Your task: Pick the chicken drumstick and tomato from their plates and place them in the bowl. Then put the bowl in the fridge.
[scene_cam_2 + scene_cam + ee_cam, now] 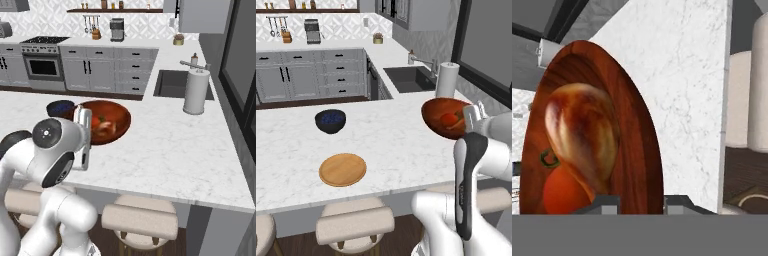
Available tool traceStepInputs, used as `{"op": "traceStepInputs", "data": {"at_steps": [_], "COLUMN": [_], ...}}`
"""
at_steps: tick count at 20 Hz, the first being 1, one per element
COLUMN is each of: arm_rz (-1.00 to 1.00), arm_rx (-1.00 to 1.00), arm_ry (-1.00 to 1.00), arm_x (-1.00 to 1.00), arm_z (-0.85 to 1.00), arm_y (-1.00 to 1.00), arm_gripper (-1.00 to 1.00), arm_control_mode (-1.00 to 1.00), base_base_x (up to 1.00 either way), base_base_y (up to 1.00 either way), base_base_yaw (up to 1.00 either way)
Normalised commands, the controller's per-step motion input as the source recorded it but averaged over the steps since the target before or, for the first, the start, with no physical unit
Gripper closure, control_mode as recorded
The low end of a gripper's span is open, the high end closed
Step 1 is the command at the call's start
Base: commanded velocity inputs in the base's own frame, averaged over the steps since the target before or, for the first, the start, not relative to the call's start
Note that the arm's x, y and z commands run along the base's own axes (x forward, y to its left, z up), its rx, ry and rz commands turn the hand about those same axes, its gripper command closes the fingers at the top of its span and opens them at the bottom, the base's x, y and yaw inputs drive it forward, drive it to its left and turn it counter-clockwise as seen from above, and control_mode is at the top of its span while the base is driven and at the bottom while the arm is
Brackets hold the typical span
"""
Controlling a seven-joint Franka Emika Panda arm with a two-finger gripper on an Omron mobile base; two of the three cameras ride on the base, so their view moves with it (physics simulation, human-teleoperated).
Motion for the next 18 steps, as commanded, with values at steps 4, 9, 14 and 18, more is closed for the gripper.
{"op": "traceStepInputs", "data": {"at_steps": [4, 9, 14, 18], "arm_rz": [0.01, 0.00, -0.02, 0.00], "arm_rx": [0.00, 0.00, 0.00, 0.00], "arm_ry": [-0.18, -0.05, -0.01, 0.00], "arm_x": [-0.94, -0.72, -0.61, 0.00], "arm_z": [0.43, 0.14, 0.01, 0.00], "arm_y": [0.38, 0.43, 0.19, 0.00], "arm_gripper": [1.00, 1.00, 1.00, 1.00], "arm_control_mode": [-1.00, -1.00, 1.00, 1.00], "base_base_x": [0.00, 0.00, -0.18, -1.00], "base_base_y": [0.00, 0.00, 0.01, 0.37], "base_base_yaw": [0.00, 0.00, -0.01, 0.01]}}
